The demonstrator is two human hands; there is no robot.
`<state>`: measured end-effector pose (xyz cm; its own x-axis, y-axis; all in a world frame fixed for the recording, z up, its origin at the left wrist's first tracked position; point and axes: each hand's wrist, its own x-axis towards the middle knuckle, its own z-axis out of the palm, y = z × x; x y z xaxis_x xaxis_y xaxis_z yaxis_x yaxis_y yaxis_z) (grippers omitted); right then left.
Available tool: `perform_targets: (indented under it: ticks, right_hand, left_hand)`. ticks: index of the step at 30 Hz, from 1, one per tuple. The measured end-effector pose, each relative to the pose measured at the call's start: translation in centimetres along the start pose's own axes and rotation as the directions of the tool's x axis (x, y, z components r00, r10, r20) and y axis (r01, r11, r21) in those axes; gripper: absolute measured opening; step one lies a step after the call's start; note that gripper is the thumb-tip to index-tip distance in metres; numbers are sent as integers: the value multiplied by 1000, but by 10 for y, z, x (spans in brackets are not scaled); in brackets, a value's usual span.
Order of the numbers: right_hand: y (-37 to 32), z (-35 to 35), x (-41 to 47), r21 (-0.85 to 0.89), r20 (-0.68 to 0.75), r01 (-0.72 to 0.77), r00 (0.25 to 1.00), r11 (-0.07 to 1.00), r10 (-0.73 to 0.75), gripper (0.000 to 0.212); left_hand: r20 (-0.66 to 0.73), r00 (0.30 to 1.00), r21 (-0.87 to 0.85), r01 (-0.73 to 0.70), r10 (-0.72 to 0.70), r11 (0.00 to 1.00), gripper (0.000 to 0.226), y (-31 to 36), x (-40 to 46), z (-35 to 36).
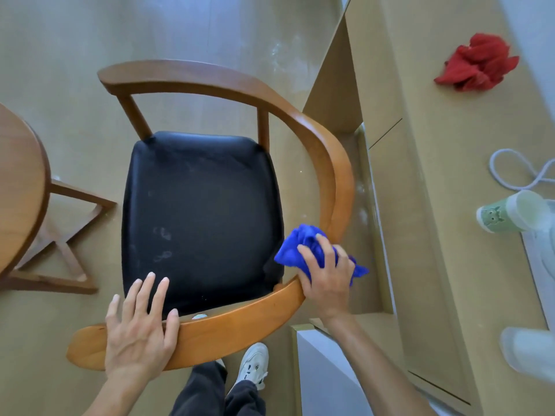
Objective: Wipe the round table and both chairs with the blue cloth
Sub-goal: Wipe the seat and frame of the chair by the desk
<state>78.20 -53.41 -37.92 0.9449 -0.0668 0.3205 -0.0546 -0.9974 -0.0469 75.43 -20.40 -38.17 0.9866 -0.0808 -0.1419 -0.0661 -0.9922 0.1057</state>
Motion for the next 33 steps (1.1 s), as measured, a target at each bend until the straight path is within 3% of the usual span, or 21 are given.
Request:
perform_targets:
  ticks: [4,7,10,13,17,21,24,27,33]
  right_hand:
    - [13,-3,15,-74,76,110,992,991,-104,30]
    - [36,-13,82,-107,63,6,998,994,1,39]
    - [51,-19,158,-3,130,-57,990,998,57,45]
    - [52,-17,193,132,198,-222,961,966,194,47]
    - [40,-24,161,80,131,-192,975,978,181,45]
    - [19,-21,92,78,62,-280,959,957,275,45]
    - [14,-11,50,-10,88,-107,990,994,107,38]
    - [33,-5,55,-22,110,62,992,998,-60,37]
    - [58,-5,154,34,101,103,989,994,-106,45]
  left_hand:
    - [-36,999,-3,-22,22,1000,59,0,-1,2]
    - [-82,996,-4,-28,27,1000,56,-1,0,3]
    - [-66,998,-19,9,-10,1000,57,0,2,4]
    - [-42,999,-10,13,-14,1000,56,1,5,0]
    - [24,999,-85,45,-43,995,55,27,14,-17]
    - [162,980,-196,-79,112,978,59,109,43,-27]
    - [230,944,-210,-190,238,959,58,175,64,-19]
    - [311,915,-200,-200,256,959,65,209,77,-3]
    - [375,888,-169,-217,267,961,74,217,77,7]
